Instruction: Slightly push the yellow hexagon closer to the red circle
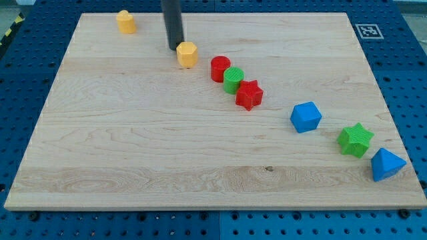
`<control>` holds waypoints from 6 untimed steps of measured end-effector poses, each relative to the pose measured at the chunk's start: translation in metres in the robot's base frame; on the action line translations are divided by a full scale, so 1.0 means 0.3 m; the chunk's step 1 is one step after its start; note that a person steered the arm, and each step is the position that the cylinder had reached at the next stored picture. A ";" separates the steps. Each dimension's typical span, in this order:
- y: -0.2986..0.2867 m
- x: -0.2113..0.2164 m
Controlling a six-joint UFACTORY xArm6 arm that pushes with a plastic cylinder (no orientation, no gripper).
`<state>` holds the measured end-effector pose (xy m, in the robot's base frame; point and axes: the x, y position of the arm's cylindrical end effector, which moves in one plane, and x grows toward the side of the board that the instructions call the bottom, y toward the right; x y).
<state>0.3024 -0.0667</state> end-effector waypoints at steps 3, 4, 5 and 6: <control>-0.178 0.057; -0.069 0.066; 0.013 0.069; 0.045 0.074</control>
